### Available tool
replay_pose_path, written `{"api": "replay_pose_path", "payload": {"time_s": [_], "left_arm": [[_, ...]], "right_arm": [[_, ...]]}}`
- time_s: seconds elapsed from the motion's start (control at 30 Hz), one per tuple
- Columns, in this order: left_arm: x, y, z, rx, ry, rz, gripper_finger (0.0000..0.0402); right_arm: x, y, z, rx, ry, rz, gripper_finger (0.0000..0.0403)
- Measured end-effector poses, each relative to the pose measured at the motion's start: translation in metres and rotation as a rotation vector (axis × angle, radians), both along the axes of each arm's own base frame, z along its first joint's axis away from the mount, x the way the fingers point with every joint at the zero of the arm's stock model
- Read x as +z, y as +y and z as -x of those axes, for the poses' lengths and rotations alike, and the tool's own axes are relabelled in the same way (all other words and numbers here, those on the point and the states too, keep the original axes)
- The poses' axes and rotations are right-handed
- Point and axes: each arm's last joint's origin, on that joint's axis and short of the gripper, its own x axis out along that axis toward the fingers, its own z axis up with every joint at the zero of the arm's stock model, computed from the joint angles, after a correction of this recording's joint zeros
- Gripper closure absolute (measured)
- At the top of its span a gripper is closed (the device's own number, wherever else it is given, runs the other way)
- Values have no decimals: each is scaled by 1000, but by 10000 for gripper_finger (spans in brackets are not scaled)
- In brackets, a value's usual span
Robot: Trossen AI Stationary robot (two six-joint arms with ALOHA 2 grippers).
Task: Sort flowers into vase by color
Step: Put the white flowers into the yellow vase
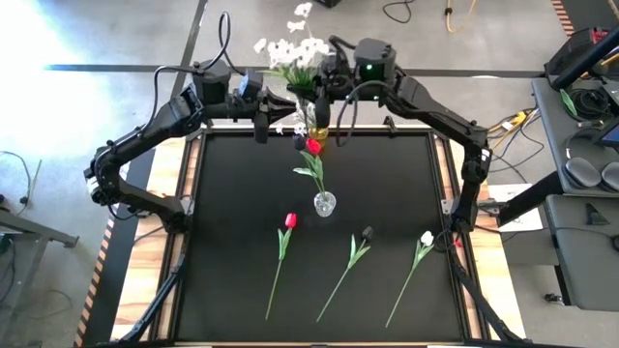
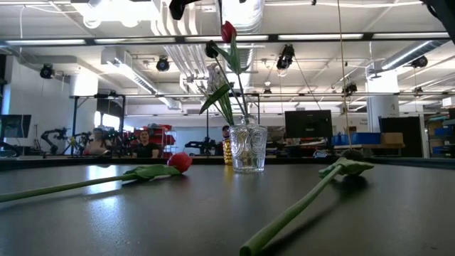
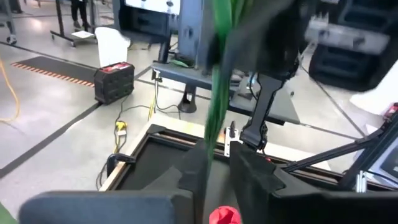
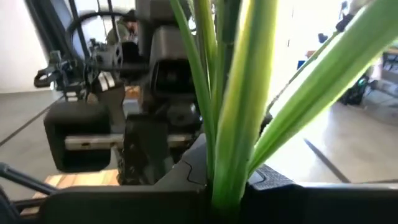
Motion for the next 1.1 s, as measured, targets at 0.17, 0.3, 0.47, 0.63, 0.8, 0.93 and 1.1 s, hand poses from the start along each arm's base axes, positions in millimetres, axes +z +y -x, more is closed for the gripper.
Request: {"api": "replay_pose_path", "payload": {"time_s": [0.17, 0.3, 0.47, 0.63, 0.8, 0.93, 1.1], "left_arm": [[2, 1, 1, 11, -8, -55, 305], [3, 3, 2, 13, -11, -89, 272], [2, 3, 2, 4, -4, -144, 248], [-11, 5, -1, 8, -25, -125, 248], [-23, 5, 0, 23, -115, -98, 249], [-22, 2, 13, 46, -176, -106, 249], [-23, -8, 37, 121, -195, -117, 249]], "right_arm": [[9, -5, 10, -42, -33, 41, 389], [19, -4, 19, -107, -57, 81, 389], [23, -14, 28, -167, -55, 138, 390], [16, -37, 37, -225, -29, 149, 390], [-3, -60, 43, -198, 22, 117, 391], [-22, -71, 42, -149, 20, 100, 392], [-50, -77, 42, -131, -23, 114, 392]]}}
